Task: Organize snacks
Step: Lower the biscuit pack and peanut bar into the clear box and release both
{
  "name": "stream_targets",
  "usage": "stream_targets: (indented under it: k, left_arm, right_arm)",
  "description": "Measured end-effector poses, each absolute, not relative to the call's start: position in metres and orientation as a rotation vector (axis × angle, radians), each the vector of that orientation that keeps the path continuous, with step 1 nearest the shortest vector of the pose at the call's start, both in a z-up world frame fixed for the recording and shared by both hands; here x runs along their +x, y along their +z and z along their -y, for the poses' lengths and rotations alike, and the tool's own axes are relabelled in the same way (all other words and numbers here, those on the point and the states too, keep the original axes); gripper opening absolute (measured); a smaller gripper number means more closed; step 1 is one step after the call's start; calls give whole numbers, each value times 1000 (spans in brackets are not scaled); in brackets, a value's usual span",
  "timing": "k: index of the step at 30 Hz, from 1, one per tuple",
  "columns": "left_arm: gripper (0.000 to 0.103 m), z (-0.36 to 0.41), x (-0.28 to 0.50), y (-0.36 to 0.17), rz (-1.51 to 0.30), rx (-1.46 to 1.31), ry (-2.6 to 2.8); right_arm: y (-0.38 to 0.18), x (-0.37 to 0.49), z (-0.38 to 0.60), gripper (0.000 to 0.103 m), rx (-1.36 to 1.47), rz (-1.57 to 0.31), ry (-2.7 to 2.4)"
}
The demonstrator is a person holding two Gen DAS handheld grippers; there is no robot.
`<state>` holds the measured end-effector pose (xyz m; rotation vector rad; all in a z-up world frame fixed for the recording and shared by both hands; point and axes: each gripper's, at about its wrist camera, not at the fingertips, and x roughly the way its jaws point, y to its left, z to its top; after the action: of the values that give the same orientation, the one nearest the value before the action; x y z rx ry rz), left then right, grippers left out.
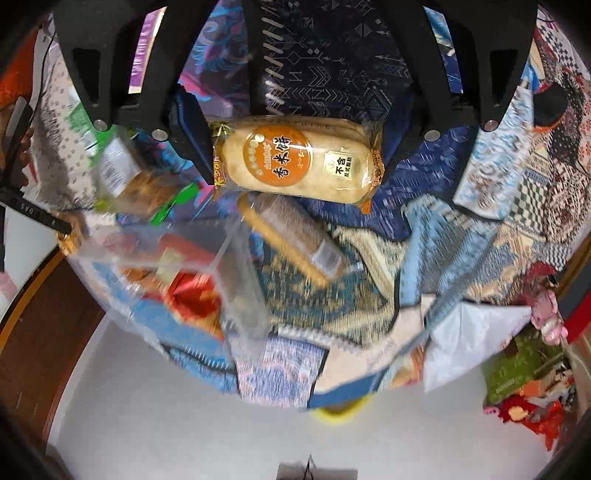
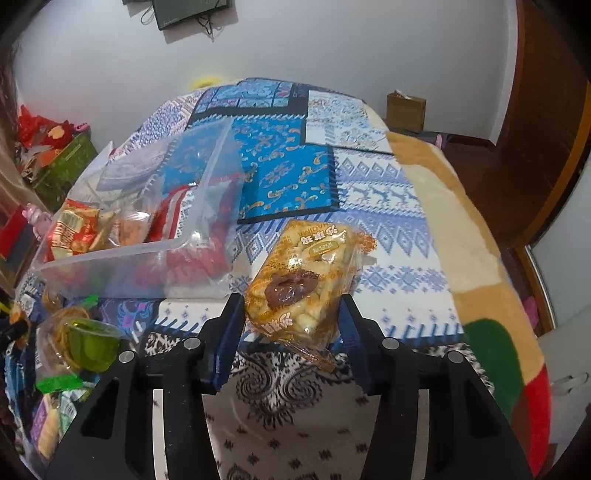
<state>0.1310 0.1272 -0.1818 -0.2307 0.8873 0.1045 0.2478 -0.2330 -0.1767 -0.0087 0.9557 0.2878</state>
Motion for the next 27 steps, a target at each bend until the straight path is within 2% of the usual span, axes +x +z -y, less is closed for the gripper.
stream_targets:
  k: [13, 27]
  left_arm:
    - [81, -95, 157, -112, -716, -174, 41]
    - [81, -65, 252, -123, -748, -179, -21]
  right_arm:
    - [-115, 232, 220, 47, 5, -790, 363]
    - [-115, 268, 164, 47, 17, -764, 479]
